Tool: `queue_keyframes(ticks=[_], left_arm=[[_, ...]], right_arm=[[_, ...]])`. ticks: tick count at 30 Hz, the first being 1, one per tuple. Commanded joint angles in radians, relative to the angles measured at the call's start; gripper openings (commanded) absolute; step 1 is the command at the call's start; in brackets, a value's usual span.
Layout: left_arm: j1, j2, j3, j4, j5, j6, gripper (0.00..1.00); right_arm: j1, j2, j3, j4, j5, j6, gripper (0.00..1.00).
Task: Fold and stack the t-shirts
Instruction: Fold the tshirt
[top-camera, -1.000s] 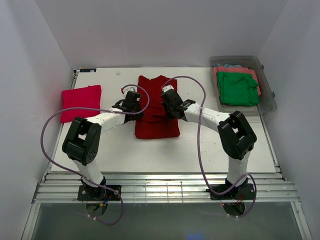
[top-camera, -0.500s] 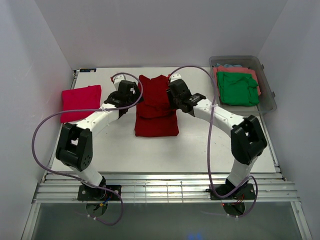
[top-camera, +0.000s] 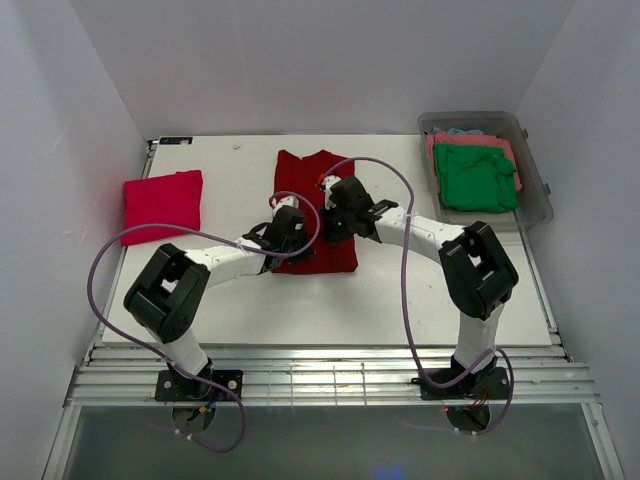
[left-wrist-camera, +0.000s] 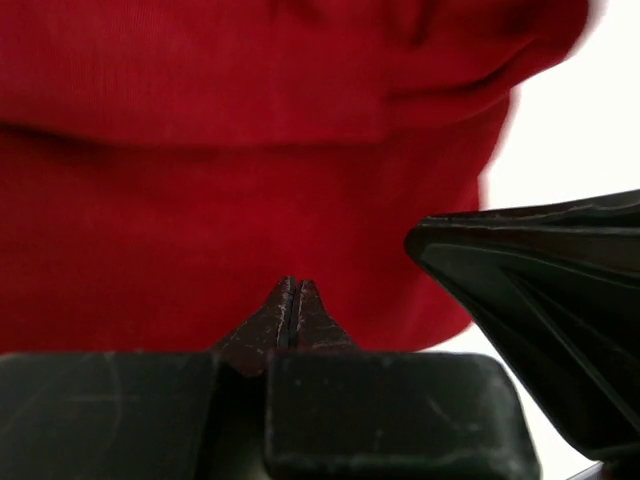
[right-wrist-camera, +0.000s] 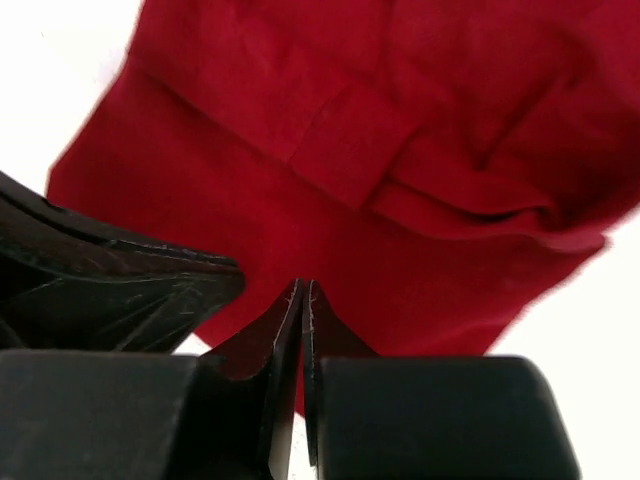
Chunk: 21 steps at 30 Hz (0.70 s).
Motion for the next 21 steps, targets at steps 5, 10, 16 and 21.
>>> queue_keyframes(ticks=[5, 10, 16, 21], left_arm=[[-0.002, 0.058, 0.008, 0.085, 0.042, -0.005, 0.00], [-0.002, 0.092, -0.010, 0.092, 0.045, -0.002, 0.00], [-0.004, 0.058, -0.094, 0.111, 0.045, -0.011, 0.00], [-0.007, 0.030, -0.139, 0.117, 0.048, -0.016, 0.00]], right_arm=[[0.002, 0.083, 0.074, 0.044, -0.137, 0.031, 0.08], [0.002, 0.135, 0.108, 0.045, -0.147, 0.032, 0.08], [0.000, 0.209, 0.157, 0.021, -0.136, 0.020, 0.08], [-0.001, 0.259, 0.183, 0.016, -0.122, 0.015, 0.08]])
